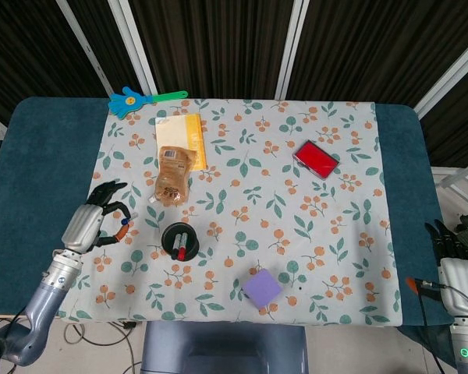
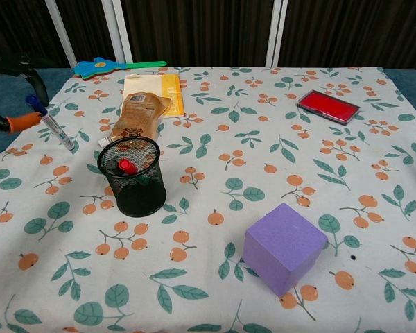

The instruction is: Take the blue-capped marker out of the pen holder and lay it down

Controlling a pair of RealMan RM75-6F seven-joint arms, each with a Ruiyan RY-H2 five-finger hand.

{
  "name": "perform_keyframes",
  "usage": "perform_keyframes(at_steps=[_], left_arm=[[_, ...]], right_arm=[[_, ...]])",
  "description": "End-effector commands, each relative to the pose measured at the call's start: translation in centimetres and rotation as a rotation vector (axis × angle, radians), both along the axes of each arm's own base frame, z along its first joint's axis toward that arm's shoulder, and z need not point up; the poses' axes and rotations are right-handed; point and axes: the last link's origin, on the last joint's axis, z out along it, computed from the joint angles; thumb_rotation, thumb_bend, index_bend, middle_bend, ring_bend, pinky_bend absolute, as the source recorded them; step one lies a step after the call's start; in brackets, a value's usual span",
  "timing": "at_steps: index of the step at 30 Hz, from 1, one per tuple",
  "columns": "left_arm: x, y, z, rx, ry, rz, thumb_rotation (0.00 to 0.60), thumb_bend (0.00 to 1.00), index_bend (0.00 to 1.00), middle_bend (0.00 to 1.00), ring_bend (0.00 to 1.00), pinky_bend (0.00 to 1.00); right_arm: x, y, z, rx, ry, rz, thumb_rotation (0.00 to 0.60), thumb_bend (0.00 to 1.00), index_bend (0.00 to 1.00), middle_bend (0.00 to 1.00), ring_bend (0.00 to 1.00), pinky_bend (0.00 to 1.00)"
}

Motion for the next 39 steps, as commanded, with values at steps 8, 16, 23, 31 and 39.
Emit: perform_keyframes(at_steps=[8, 16, 23, 31, 39], left_arm=[[1.0, 0.6, -2.3, -0.038, 0.001, -0.100, 0.600, 0.41, 0.57, 0.10, 0.00, 0.00], [0.3, 0.0, -3.6, -0.055, 0.064, -0.086, 0.600, 0.41, 0.56, 0.10, 0.00, 0.00], [0.1, -0.3, -3.7, -0.079, 0.113, -0.108, 0.600, 0.34, 0.43, 0.08, 0.00, 0.00], [-1.1, -2.6, -1.8, -0.106, 0.249, -0.128, 0.600, 0.15, 0.26, 0.05, 0.00, 0.00], [-2.0, -4.7, 3.8, 0.001, 0.273, -0.060, 0.600, 0.13, 0.22, 0.04, 0.00, 0.00]], right_arm=[[0.0, 0.0, 0.0, -0.002, 0.001, 0.002, 0.600, 0.06, 0.06, 0.02, 0.09, 0.19], [0.0, 0.0, 0.1, -0.004, 0.000, 0.002, 0.600, 0.06, 0.06, 0.02, 0.09, 0.19], [0.0, 0.0, 0.1, -0.005, 0.001, 0.002, 0.600, 0.06, 0.06, 0.02, 0.09, 0.19], [0.0, 0.0, 0.1, -0.009, 0.000, 0.002, 0.600, 0.06, 0.06, 0.02, 0.09, 0.19], [0.1, 0.0, 0.1, -0.009, 0.003, 0.008, 0.600, 0.06, 0.06, 0.02, 0.09, 0.19]])
